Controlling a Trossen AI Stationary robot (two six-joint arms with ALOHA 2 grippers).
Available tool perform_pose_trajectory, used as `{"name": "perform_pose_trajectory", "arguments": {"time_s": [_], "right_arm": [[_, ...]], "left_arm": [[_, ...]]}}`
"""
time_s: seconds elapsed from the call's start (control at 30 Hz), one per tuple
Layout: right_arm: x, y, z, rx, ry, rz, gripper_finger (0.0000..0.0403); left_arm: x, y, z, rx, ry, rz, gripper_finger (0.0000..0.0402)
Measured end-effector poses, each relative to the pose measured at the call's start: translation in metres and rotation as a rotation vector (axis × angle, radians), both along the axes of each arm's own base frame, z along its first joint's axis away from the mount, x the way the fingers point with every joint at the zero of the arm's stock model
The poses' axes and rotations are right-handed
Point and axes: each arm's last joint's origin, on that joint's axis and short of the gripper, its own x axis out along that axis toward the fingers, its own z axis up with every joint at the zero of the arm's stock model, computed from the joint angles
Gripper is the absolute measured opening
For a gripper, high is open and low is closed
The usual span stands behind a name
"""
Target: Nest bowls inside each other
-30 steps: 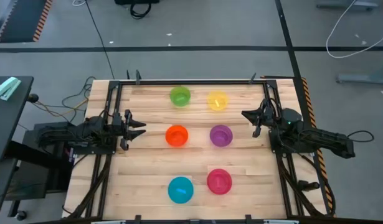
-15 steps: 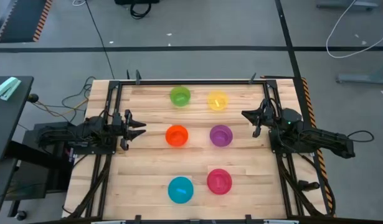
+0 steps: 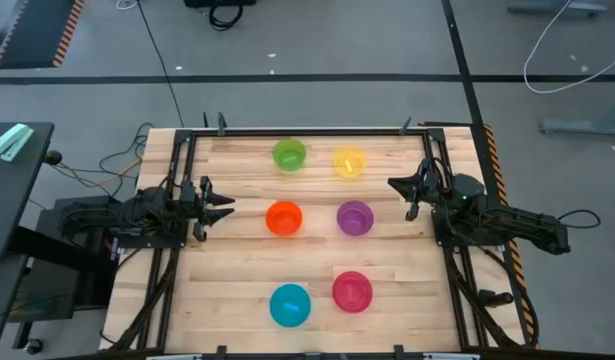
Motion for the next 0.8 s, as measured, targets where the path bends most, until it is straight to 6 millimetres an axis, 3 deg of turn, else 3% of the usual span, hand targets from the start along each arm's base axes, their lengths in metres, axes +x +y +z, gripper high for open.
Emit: {"name": "perform_pose_trajectory", "arguments": {"time_s": [0.63, 0.8], "right_arm": [[0.0000, 0.0000, -0.0001, 0.000, 0.000, 0.001, 0.0039], [0.0000, 0.0000, -0.0001, 0.000, 0.000, 0.000, 0.0039]], "left_arm": [[0.0000, 0.0000, 0.0000, 0.000, 0.000, 0.000, 0.0138], [-0.0003, 0.0001, 0.0028, 0.080, -0.023, 0.012, 0.0141]]}}
